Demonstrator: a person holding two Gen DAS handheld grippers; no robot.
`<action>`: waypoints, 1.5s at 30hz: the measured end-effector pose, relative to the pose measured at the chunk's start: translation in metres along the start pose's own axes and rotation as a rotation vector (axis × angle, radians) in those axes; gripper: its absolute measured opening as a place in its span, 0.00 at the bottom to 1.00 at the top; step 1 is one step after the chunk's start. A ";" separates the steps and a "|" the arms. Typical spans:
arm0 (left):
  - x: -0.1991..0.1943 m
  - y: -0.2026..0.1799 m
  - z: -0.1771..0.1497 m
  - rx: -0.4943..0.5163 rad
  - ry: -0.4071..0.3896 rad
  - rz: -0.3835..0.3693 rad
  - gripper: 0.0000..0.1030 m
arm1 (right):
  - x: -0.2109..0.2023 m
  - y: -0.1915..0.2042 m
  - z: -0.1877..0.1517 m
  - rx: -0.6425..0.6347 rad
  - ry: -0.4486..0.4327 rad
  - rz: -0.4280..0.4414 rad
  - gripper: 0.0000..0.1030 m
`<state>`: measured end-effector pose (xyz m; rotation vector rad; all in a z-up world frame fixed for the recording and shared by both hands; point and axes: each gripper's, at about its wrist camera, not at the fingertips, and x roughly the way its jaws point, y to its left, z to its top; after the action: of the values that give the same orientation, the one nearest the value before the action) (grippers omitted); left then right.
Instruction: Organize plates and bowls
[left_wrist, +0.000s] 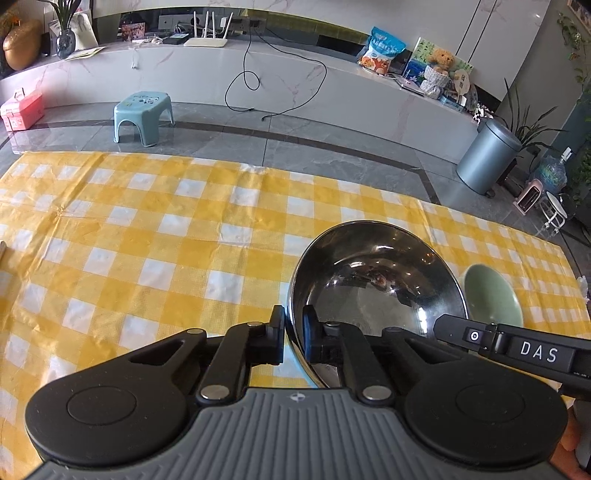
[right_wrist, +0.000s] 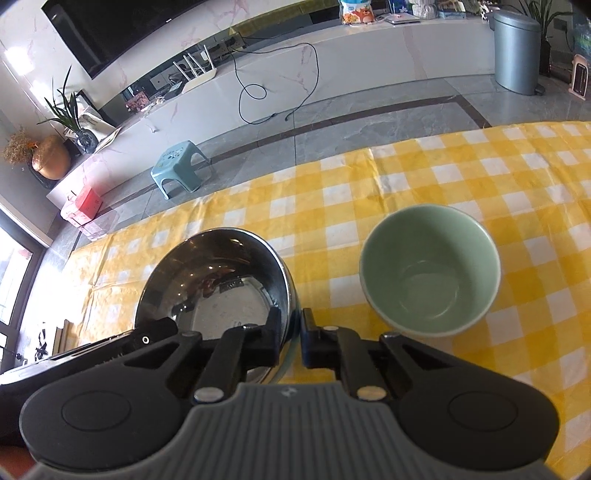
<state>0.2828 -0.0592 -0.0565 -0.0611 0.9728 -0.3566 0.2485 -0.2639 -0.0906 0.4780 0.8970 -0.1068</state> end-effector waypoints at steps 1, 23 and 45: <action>-0.004 0.000 -0.001 -0.001 -0.001 -0.001 0.10 | -0.004 0.001 -0.001 -0.003 -0.002 0.002 0.08; -0.108 -0.018 -0.079 -0.019 0.033 -0.046 0.10 | -0.123 -0.014 -0.093 0.040 -0.002 0.075 0.08; -0.178 -0.036 -0.138 -0.078 -0.052 -0.102 0.10 | -0.209 -0.027 -0.151 0.091 -0.129 0.096 0.08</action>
<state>0.0698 -0.0209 0.0146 -0.1905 0.9339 -0.4089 0.0005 -0.2437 -0.0178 0.5912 0.7443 -0.0899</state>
